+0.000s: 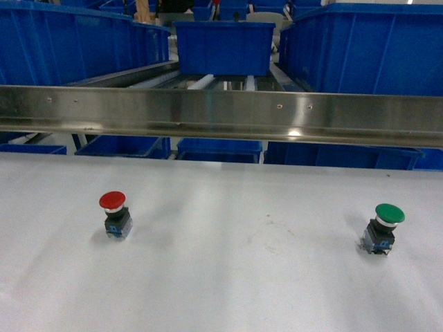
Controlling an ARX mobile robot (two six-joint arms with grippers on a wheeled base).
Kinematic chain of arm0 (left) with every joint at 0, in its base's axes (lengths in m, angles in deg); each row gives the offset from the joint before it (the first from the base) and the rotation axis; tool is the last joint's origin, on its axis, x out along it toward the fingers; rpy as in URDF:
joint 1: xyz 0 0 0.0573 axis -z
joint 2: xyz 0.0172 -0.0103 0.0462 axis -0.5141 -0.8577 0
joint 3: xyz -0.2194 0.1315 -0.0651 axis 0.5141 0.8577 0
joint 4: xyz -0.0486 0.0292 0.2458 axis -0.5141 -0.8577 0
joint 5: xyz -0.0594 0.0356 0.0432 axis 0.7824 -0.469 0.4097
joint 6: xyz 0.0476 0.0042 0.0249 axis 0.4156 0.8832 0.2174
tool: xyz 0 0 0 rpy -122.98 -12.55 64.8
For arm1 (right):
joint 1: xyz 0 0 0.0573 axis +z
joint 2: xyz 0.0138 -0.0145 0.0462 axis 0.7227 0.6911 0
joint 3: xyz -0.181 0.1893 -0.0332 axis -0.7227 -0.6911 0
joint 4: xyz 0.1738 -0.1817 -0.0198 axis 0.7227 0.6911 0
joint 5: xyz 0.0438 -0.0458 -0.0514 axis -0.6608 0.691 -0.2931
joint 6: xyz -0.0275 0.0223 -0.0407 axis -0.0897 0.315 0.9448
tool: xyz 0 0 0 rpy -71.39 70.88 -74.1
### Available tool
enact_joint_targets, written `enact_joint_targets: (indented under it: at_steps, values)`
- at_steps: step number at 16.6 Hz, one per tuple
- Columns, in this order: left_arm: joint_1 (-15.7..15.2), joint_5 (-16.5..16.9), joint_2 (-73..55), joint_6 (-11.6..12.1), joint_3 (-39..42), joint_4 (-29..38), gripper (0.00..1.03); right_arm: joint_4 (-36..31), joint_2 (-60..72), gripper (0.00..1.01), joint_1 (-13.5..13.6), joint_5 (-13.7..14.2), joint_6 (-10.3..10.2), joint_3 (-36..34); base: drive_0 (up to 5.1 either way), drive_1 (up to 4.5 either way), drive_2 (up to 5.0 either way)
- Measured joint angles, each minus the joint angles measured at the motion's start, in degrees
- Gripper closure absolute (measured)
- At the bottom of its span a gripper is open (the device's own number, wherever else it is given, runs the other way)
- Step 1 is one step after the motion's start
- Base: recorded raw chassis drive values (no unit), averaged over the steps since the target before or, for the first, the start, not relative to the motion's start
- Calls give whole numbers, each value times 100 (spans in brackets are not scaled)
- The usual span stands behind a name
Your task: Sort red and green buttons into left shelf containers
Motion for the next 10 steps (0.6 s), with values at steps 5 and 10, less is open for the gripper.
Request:
enact_joint_targets:
  at_steps: [5,10]
  values:
    - [0,0,0,0,0,0,5,0,0,3,0,0,0,0,0,0,0]
    - [0,0,0,0,0,0,5,0,0,3,0,0,0,0,0,0,0]
